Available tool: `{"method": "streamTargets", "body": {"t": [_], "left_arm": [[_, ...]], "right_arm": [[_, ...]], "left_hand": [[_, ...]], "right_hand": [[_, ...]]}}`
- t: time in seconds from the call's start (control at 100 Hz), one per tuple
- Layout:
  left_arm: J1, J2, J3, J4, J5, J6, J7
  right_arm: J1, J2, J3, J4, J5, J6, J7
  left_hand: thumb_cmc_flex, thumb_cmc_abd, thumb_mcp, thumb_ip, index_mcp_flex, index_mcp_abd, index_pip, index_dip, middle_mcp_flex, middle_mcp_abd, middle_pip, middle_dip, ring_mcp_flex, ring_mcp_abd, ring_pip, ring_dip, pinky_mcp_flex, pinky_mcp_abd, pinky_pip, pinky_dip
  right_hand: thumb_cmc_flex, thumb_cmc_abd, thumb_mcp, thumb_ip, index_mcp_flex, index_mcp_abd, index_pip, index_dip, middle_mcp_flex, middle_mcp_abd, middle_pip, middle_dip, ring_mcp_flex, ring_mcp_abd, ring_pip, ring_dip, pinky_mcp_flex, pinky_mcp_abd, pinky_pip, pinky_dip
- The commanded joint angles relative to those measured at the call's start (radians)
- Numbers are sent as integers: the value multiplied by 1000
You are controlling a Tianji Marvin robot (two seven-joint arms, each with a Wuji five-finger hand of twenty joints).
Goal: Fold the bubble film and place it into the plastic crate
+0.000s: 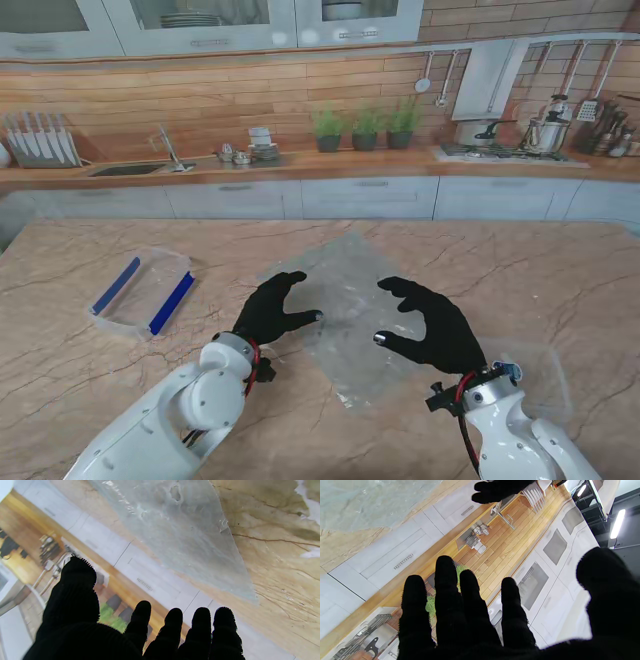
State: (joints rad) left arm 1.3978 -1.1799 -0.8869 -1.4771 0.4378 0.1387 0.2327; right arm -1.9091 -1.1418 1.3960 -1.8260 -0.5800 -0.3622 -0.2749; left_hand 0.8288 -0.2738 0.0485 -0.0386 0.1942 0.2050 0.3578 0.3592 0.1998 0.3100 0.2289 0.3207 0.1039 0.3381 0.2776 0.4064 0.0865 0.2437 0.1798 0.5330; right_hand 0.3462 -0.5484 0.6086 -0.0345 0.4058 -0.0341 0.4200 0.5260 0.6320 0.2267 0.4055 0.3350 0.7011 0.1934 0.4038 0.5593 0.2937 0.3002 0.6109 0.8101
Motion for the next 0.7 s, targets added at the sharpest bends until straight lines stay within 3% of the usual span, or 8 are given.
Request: {"method": "streamTargets", "body": {"t": [0.0, 0.14, 0.23, 0.41, 0.54, 0.69], "left_arm": [[-31, -40, 22, 32, -6, 5, 16], [-125, -82, 114, 134, -56, 40, 43], [-175, -113, 170, 189, -67, 79, 69], [-246, -162, 273, 254, -23, 244, 96], [-297, -171, 351, 263, 20, 409, 13], [-349, -188, 421, 311, 34, 492, -49]], "right_arm": [[-8, -6, 4, -5, -25, -2, -5], [-16, -8, 11, -7, -18, -2, -8], [-22, -10, 18, -8, -14, -11, -17], [-30, -14, 25, -8, 1, -22, -23], [-33, -14, 26, -10, 1, -25, -25], [-35, -15, 27, -12, 6, -27, -25]], "left_hand": [[13, 32, 6, 28, -42, 9, 31, -6, -30, -12, -27, -28, -33, -29, -18, -22, -17, -41, -37, -24], [9, 24, 28, 30, -44, 8, 12, -29, -39, -15, -59, -35, -46, -42, -81, -58, -65, -68, -67, -63], [2, 0, 60, 30, -43, 14, -6, -44, -58, -15, -114, -57, -63, -42, -138, -67, -119, -94, -114, -123], [-36, -41, 162, 24, -42, 46, -48, -69, -69, 22, -135, -17, -90, -20, -218, -63, -144, -89, -159, -220], [-84, -30, 137, 18, -43, 68, -141, -115, -86, 44, -176, -50, -99, -11, -254, -77, -141, -84, -180, -275], [-84, -14, 98, 21, -45, 94, -213, -137, -99, 73, -203, -66, -102, 1, -261, -110, -141, -75, -183, -314]], "right_hand": [[-18, 19, -19, -20, -4, -25, -10, -3, -15, -11, -19, -2, -15, -6, -5, 4, -4, -19, -9, 22], [-17, 21, -19, -20, -4, -25, -10, -4, -16, -10, -19, -2, -16, -6, -5, 4, -5, -18, -9, 23], [-18, 22, -20, -20, 0, -25, -9, -4, -14, -8, -19, -2, -13, -5, -3, 4, -4, -17, -9, 23], [-15, 24, -20, -19, 2, -23, -9, -5, -12, -7, -18, -2, -13, -6, -2, 5, -3, -18, -8, 24], [-12, 26, -21, -19, 5, -23, -9, -5, -11, -9, -17, -2, -12, -5, -1, 5, -3, -18, -8, 24], [-11, 27, -23, -18, 8, -24, -9, -5, -10, -8, -18, -2, -12, -4, 0, 5, -3, -18, -8, 24]]}}
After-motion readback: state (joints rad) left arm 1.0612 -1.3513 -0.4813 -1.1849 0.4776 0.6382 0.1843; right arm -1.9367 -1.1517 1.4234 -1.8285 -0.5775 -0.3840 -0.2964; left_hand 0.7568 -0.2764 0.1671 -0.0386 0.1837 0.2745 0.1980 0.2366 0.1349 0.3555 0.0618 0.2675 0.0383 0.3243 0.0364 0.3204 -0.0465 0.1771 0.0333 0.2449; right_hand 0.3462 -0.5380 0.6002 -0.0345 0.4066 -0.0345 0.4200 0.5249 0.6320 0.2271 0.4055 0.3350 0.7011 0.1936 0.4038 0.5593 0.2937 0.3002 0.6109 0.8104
